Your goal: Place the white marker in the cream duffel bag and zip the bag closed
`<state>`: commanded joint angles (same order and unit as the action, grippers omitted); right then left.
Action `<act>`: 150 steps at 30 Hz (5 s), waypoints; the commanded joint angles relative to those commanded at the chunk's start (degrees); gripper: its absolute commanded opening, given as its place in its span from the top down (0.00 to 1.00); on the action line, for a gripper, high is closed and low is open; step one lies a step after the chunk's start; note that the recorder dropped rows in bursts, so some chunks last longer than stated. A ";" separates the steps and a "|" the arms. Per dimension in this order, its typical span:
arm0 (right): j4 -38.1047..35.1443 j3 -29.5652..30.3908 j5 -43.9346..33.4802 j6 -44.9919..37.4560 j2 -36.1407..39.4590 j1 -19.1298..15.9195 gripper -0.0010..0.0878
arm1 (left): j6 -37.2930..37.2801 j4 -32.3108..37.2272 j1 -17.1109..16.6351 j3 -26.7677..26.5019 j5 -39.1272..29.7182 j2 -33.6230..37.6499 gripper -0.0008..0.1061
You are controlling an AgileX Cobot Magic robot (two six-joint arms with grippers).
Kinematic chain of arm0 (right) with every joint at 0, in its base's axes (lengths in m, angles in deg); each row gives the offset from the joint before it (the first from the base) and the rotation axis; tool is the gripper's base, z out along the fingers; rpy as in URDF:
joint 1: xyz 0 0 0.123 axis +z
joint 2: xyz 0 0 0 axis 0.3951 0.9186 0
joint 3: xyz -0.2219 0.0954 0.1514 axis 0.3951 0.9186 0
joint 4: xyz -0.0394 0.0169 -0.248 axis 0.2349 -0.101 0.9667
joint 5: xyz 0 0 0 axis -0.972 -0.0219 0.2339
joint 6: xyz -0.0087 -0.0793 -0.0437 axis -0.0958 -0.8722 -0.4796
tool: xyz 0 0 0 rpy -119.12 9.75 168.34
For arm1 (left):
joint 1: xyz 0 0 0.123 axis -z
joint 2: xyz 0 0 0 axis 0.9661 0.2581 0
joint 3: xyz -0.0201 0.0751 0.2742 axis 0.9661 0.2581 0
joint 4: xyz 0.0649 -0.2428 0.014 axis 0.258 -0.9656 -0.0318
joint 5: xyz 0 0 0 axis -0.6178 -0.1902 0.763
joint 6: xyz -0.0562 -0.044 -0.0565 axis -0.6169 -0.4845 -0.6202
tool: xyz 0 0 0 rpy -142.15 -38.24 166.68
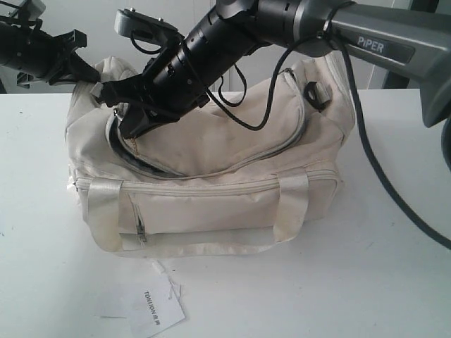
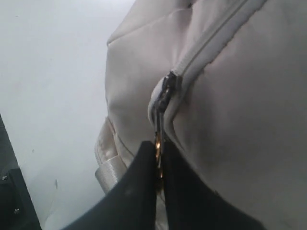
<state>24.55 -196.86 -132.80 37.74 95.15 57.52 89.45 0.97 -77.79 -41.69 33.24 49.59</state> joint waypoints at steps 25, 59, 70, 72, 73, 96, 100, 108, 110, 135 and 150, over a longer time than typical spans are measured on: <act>0.28 0.00 -2.91 -0.91 0.00 0.00 0.99 | 0.00 0.00 -0.12 0.00 -0.11 0.00 0.99; 3.31 0.00 3.42 -1.28 0.00 0.00 0.99 | 0.26 0.26 -1.61 37.65 4.26 -37.57 0.41; 3.31 0.00 1.50 -2.47 0.00 0.00 0.99 | 0.68 -7.32 6.07 52.11 19.85 -41.23 0.41; 3.31 0.00 1.50 -2.47 0.00 0.00 0.99 | 0.68 -7.73 6.69 52.11 21.20 -40.88 0.41; 3.31 0.00 1.36 -2.47 0.00 0.00 0.99 | 0.68 -7.73 6.84 52.11 21.75 -40.43 0.41; 3.31 0.00 0.28 -2.47 0.00 0.00 0.99 | 34.41 -40.05 6.84 51.89 20.65 -31.59 0.86; 3.31 0.00 0.03 -2.47 0.00 0.00 0.99 | 35.46 -40.41 6.84 51.89 20.04 -31.47 0.99; 4.32 0.00 -3.60 -2.36 0.00 0.00 0.99 | 35.46 -40.73 6.84 51.89 20.09 -31.47 0.99; 4.32 0.00 -3.71 -2.23 0.00 0.00 0.99 | 35.46 -40.72 6.84 51.89 20.20 -31.47 0.99; 4.53 0.11 -3.71 1.36 -2.24 1.23 0.99 | 35.46 -43.33 6.84 51.89 21.38 -31.47 0.99; 8.35 0.11 -3.71 5.60 -2.96 3.45 0.99 | 35.46 -43.68 6.84 51.89 21.51 -31.47 0.99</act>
<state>32.90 -196.75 -136.51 43.34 92.19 60.97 124.91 -42.71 -70.95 10.19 54.75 18.13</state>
